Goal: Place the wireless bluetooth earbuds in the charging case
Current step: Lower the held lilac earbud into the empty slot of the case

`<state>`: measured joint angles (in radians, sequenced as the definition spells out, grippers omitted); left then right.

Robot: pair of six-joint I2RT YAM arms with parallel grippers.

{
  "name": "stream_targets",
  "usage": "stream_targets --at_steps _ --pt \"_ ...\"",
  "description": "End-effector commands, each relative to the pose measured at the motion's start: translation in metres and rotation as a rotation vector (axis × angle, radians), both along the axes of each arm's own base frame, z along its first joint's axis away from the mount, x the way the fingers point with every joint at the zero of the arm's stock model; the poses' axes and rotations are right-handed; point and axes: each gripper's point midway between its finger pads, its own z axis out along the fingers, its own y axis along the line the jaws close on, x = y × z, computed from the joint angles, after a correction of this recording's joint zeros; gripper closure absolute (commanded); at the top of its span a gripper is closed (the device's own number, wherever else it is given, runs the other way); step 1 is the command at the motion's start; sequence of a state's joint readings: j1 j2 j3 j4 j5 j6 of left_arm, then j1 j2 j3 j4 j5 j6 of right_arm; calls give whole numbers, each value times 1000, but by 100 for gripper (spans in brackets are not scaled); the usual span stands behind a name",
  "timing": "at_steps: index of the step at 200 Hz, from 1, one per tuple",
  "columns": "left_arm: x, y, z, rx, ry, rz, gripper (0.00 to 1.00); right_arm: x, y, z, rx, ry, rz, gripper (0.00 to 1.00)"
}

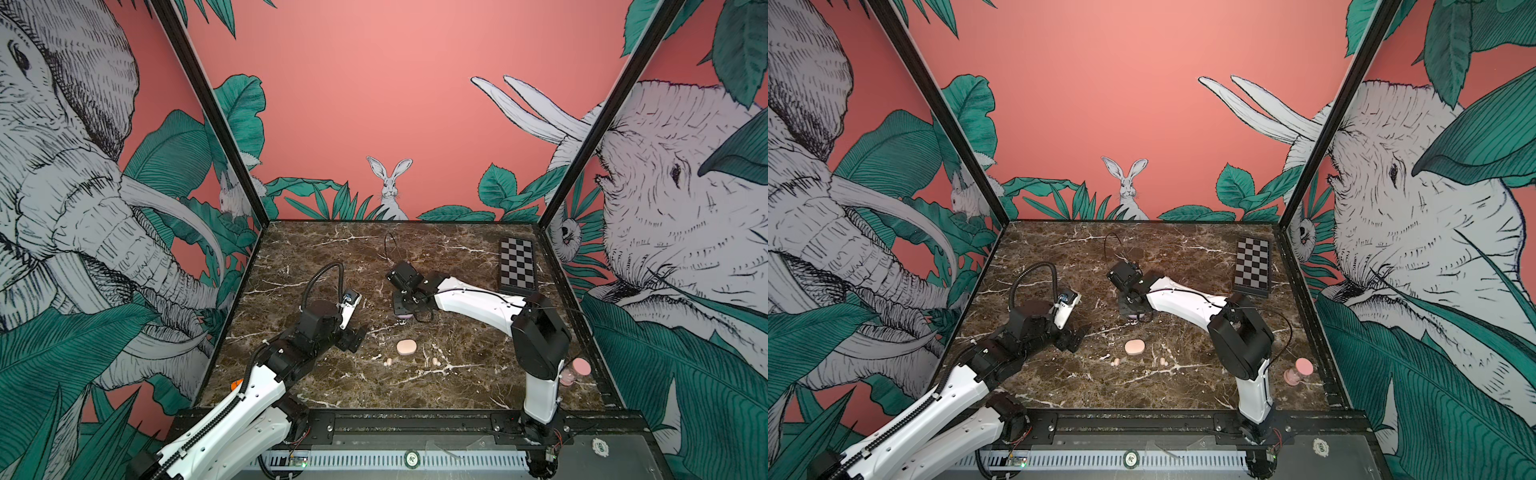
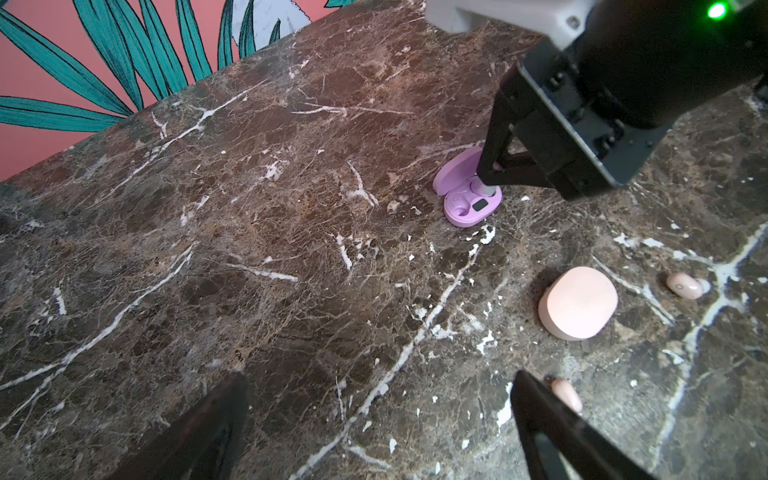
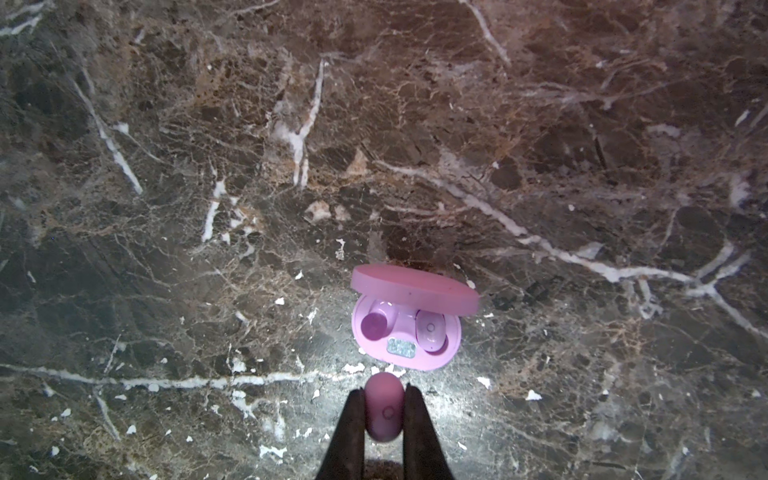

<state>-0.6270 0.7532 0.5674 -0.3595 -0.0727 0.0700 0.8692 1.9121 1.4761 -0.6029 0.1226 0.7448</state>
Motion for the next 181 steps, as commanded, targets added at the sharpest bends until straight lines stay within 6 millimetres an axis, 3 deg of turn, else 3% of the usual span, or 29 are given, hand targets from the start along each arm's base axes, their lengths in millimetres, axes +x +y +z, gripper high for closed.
stream_targets --at_steps 1,181 --pt "0 -1 -1 2 -17 -8 1 4 -1 -7 7 4 -43 87" --pt "0 -1 -1 -1 -19 -10 1 4 8 -33 8 50 -57 88"
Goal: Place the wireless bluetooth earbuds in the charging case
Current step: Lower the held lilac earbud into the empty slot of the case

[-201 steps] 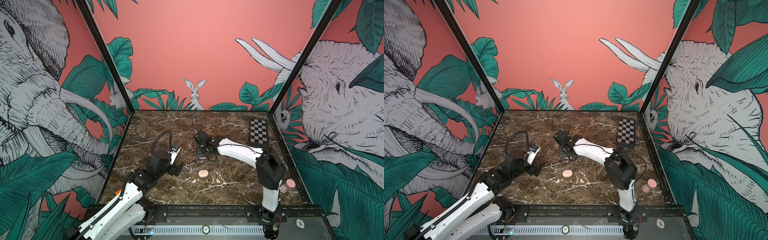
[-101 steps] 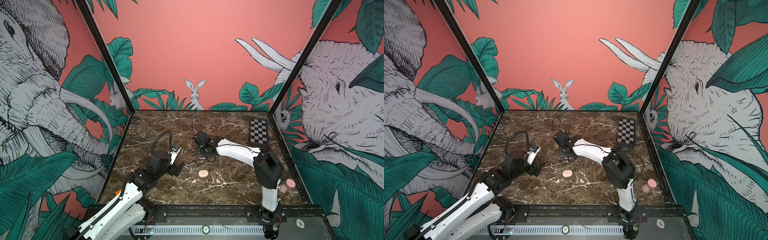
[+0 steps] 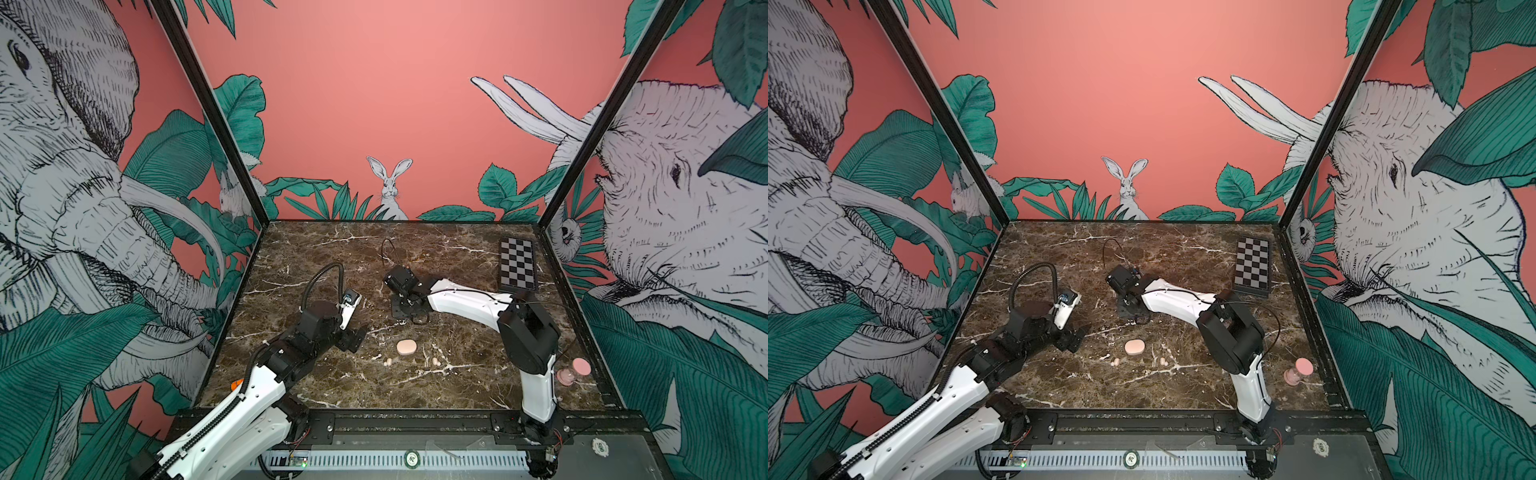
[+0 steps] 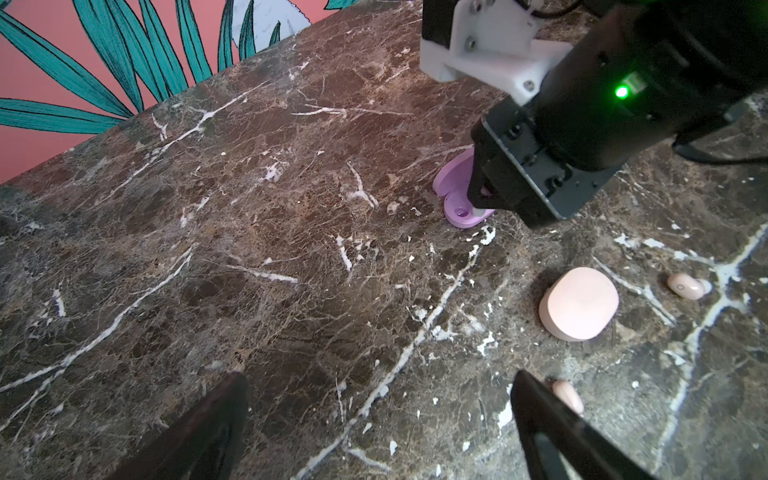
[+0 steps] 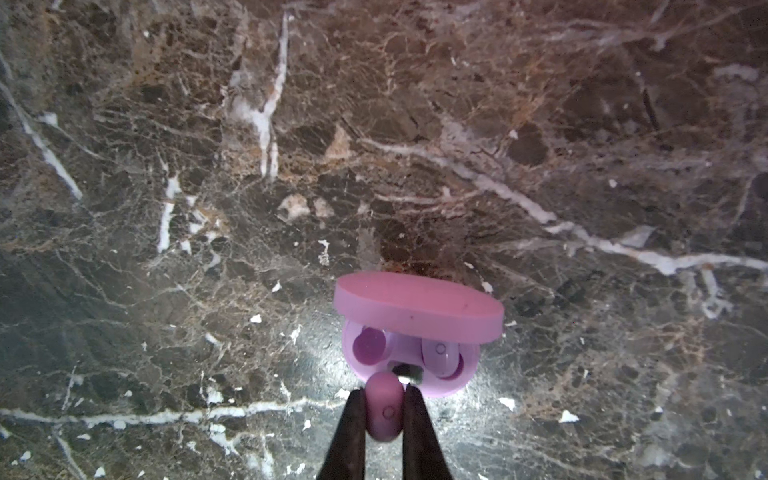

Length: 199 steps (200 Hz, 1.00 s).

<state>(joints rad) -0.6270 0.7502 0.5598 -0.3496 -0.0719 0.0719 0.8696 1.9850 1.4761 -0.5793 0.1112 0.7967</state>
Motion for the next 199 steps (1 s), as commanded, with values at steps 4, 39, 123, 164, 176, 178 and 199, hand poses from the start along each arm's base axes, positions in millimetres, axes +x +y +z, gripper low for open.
stream_targets --at_steps 4,39,123,164,176,178,199 --pt "-1 0 0 1 -15 -8 1 3 5 -3 18 2 -16 89" --pt "0 0 0 2 -15 -7 1 7 6 1 22 -21 -23 88" --pt "0 0 0 1 -14 -6 1 13 6 2 11 -39 -42 88" --pt "0 -1 0 2 -14 -7 1 14 7 2 10 -39 -40 88" --pt "0 0 0 1 -14 -6 1 14 8 1 10 -37 -42 88" --pt "0 0 0 1 -14 -5 1 14 7 1 10 -38 -42 88" --pt "0 0 0 1 -14 -5 1 15 8 1 14 -39 -44 88"
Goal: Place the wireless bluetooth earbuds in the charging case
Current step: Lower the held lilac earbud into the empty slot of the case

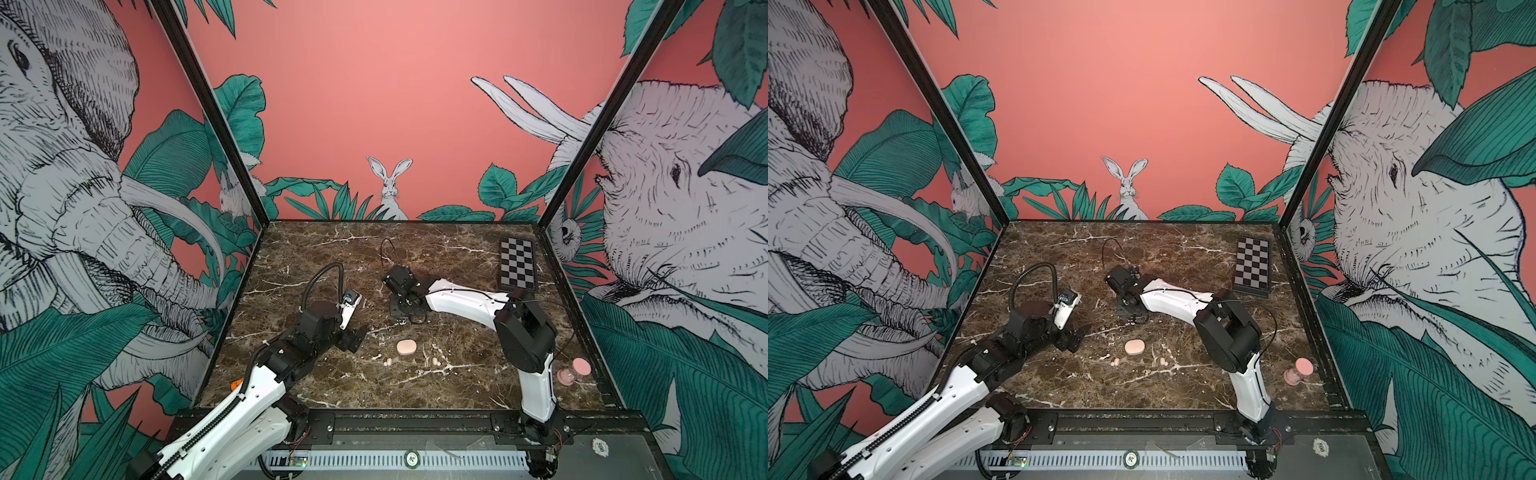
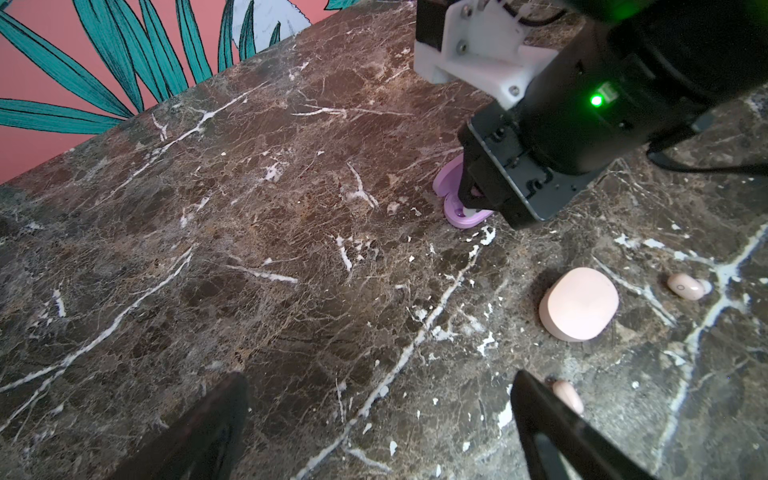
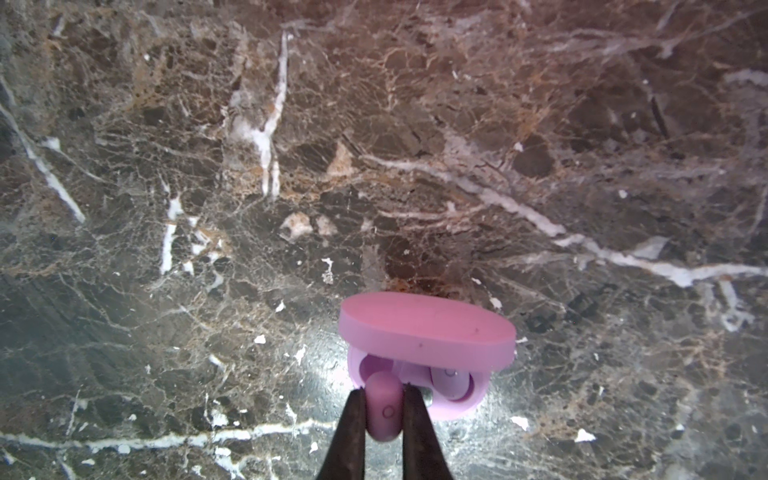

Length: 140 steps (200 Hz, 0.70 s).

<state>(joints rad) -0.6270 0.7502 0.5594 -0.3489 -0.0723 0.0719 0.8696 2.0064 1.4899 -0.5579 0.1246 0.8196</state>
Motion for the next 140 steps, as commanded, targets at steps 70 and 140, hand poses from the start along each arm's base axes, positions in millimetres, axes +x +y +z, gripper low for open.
stream_targets --at_steps 70,140 --pt "0 0 0 1 -15 -5 1 9 4 1 -7 -25 -18 88" --pt "0 0 0 1 -14 -6 1 9 4 -2 -9 -23 -19 88"
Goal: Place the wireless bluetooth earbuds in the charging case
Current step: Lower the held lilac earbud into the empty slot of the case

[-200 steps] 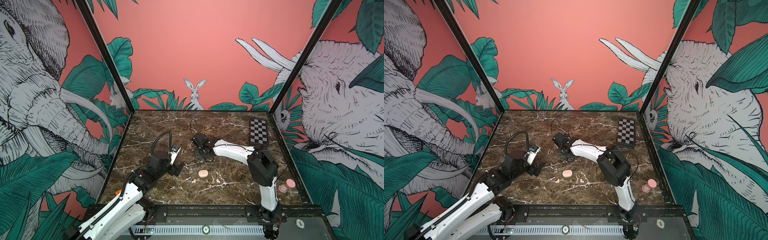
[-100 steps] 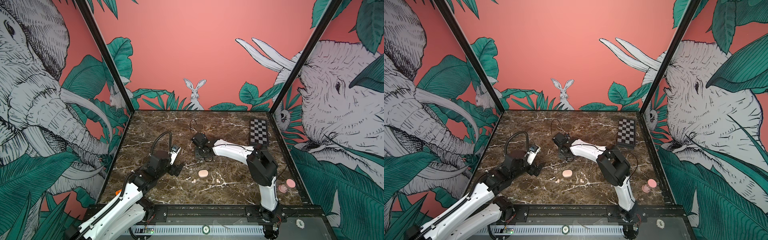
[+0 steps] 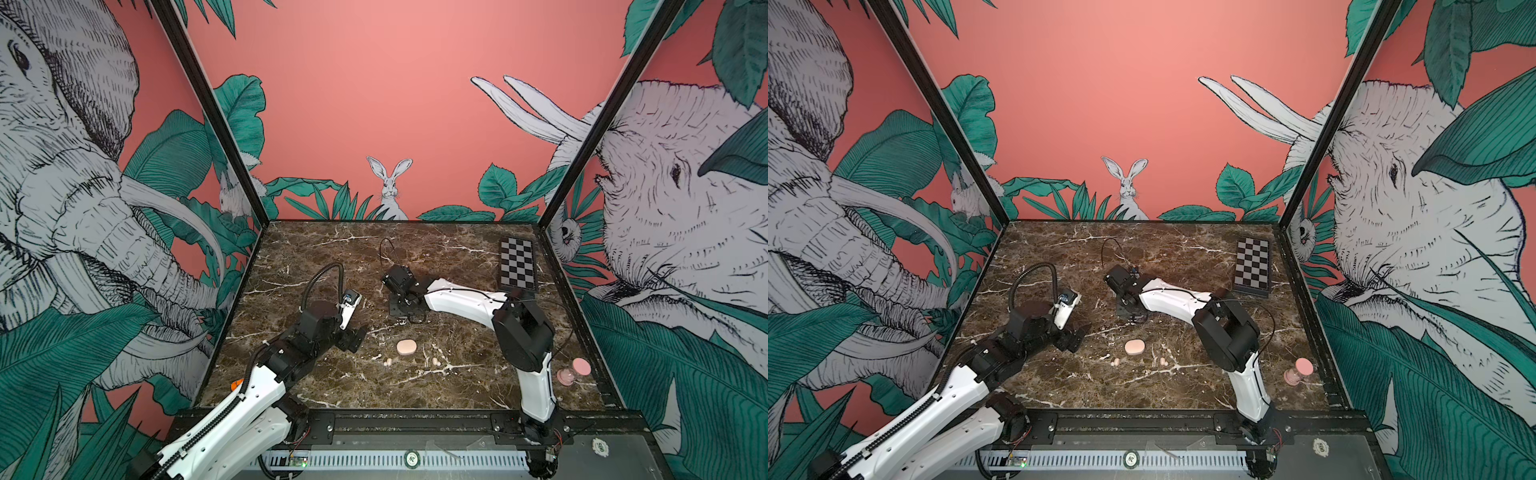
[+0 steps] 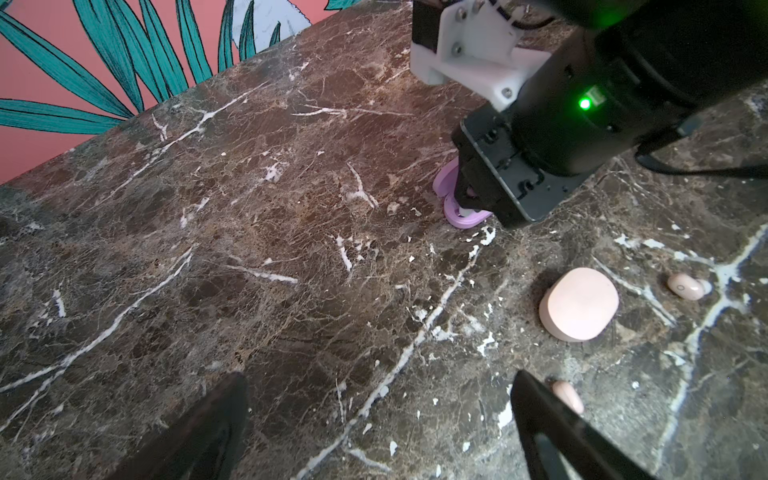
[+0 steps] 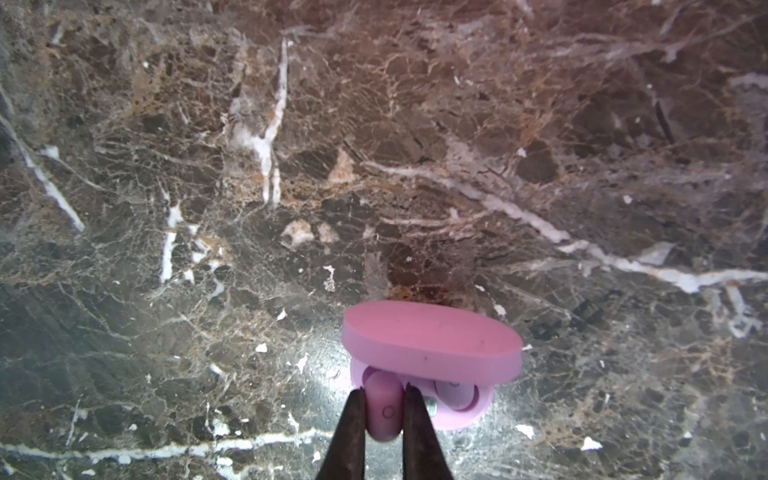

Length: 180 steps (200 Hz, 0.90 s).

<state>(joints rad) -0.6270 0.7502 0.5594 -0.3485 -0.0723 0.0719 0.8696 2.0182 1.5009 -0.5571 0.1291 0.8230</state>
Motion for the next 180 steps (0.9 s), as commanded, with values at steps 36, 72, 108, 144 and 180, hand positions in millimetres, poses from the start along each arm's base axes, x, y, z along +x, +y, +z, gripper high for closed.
stream_targets --at_steps 36,72,108,144,180 --pt "0 -1 0 1 -13 -5 1 7 3 -1 -6 -22 -15 87" --pt "0 0 0 1 -14 -5 1 8 3 -1 -8 -24 -16 87" --pt "0 0 -1 2 -13 -7 1 9 2 -3 -15 -23 -17 87" --pt "0 0 1 1 -16 -6 1 9 2 -4 -15 -23 -18 87" --pt "0 -1 0 1 -13 -5 1 9 3 -4 -14 -22 -19 86"
